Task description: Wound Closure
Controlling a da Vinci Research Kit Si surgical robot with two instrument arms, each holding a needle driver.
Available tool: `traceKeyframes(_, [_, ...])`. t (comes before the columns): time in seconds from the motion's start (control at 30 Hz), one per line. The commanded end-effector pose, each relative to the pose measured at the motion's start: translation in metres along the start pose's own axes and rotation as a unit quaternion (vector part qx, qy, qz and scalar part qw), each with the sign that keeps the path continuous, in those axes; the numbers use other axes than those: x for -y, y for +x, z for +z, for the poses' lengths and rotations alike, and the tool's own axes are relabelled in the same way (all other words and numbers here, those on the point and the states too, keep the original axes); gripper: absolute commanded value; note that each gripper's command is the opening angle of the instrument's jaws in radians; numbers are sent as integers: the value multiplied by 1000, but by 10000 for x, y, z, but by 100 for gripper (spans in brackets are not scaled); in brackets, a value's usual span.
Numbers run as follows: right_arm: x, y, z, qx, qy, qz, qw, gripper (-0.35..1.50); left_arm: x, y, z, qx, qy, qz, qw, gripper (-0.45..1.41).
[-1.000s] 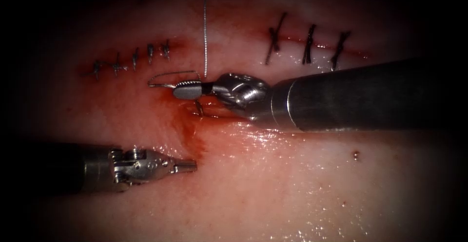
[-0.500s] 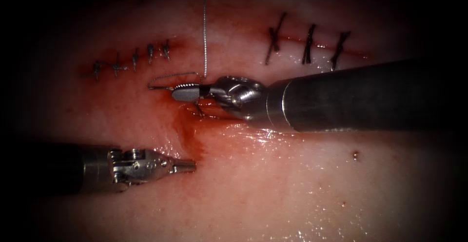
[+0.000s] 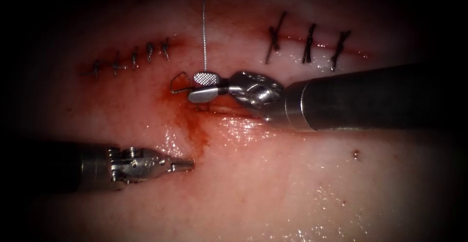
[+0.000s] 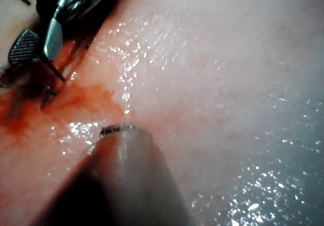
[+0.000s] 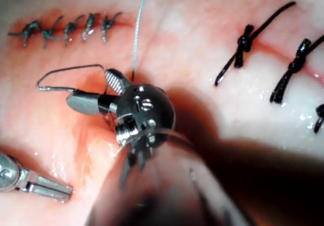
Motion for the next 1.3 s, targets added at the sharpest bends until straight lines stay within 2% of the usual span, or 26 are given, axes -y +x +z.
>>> traceKeyframes(0.03, [-7, -3, -4, -2, -8, -19, 1000, 113, -7, -2, 8, 0, -2, 0, 1000, -45])
traceKeyframes(0.13, [-14, 8, -16, -7, -27, -64, 998, 128, -7, -3, 7, 0, -3, 1, 1000, -45])
traceKeyframes(0.17, [-14, 12, -19, -10, -41, -96, 994, 138, -7, -4, 7, 0, -3, 1, 1000, -45])
traceKeyframes(0.23, [-10, 17, -24, -11, -70, -134, 988, 138, -7, -4, 7, 0, -3, 1, 1000, -45])
traceKeyframes(0.3, [-1, 20, -29, -1, -87, -194, 977, 128, -7, -3, 6, 0, -4, 1, 1000, -45])
traceKeyframes(0.37, [14, 24, -29, 33, -96, -273, 957, 116, -6, -3, 6, 0, -4, 1, 1000, -45])
traceKeyframes(0.5, [39, 26, -17, 99, -96, -353, 925, 140, -5, -2, 5, 0, -4, 0, 1000, -45])
traceKeyframes(0.57, [48, 21, -14, 99, -94, -375, 917, 138, -5, -2, 6, 0, -4, 0, 1000, -45])
traceKeyframes(0.7, [64, 10, -10, 99, -96, -397, 907, 114, -5, -2, 6, -2, -4, 0, 1000, -45])
traceKeyframes(0.9, [73, 5, -9, 119, -110, -428, 889, 98, -5, -2, 6, -2, -4, 0, 1000, -45])
traceKeyframes(0.97, [75, 3, -9, 118, -113, -431, 887, 99, -5, -2, 6, -2, -4, 0, 1000, -45])
traceKeyframes(1.1, [78, -4, -5, 108, -121, -440, 883, 88, -5, -3, 6, -2, -3, 1, 1000, -45])
traceKeyframes(1.23, [78, -17, 5, 111, -131, -450, 876, 52, -5, -3, 7, -2, -3, 1, 1000, -45])
traceKeyframes(1.3, [77, -22, 9, 113, -133, -452, 875, 47, -5, -3, 7, -2, -3, 1, 1000, -45])
